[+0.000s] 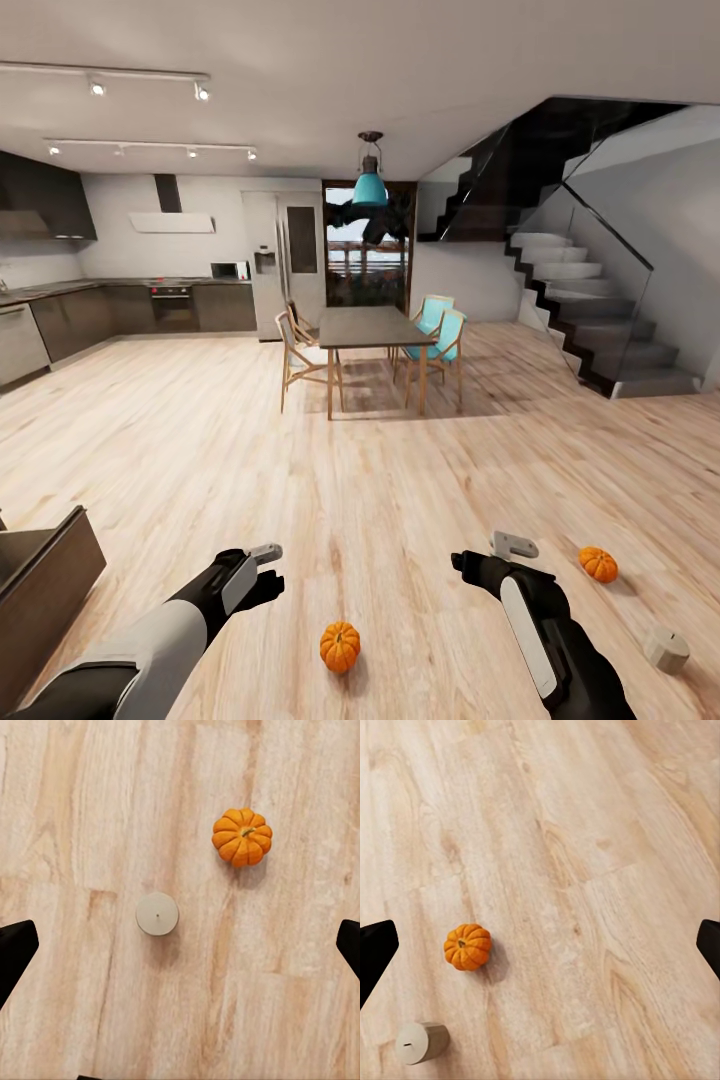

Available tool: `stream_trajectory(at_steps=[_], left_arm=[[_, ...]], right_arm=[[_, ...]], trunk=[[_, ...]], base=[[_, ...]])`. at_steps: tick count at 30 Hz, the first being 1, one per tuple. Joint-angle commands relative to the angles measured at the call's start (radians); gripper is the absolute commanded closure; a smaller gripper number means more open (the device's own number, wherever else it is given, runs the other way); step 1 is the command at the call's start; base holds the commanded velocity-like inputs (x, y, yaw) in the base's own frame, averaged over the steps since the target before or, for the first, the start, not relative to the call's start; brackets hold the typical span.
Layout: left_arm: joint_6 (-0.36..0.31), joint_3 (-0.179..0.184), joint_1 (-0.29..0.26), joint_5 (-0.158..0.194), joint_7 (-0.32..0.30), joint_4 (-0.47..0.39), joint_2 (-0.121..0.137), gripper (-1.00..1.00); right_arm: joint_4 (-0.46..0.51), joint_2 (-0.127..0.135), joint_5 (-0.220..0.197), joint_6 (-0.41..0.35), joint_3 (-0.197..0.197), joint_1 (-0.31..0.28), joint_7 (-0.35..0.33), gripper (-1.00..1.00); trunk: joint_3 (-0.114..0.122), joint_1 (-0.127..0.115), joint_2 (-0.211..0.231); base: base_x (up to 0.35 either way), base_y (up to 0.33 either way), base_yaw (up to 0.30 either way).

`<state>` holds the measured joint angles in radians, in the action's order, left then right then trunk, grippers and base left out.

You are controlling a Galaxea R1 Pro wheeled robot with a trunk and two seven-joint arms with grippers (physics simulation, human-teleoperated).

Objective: Place each of the two pumpkins and all three candles from the living room inside a cabinet in the living room (use any cabinet), then make sure every cabinet is closed, and position the cauldron so it is next to a table in the living room.

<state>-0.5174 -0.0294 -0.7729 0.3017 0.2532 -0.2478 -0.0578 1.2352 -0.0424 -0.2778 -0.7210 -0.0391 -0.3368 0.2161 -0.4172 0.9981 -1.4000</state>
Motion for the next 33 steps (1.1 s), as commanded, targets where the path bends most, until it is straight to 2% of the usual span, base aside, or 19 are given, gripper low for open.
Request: stream_trajectory(at_steps=[1, 33], left_arm=[[-0.004, -0.003, 0.0, 0.009, 0.008, -0.002, 0.0, -1.0], [-0.003, -0.001, 0.0, 0.007, 0.008, -0.002, 0.0, -1.0]], right_arm=[[0.001, -0.001, -0.011, -0.003, -0.001, -0.001, 0.008, -1.0], [0.001, -0.001, -0.011, -0.002, -0.001, -0.001, 0.007, -1.0]], trunk=[[-0.004, 0.004, -0.008], [-0.105, 0.127, -0.232]], base=[[0.0, 0.0, 0.0], [0.0, 0.0, 0.0]])
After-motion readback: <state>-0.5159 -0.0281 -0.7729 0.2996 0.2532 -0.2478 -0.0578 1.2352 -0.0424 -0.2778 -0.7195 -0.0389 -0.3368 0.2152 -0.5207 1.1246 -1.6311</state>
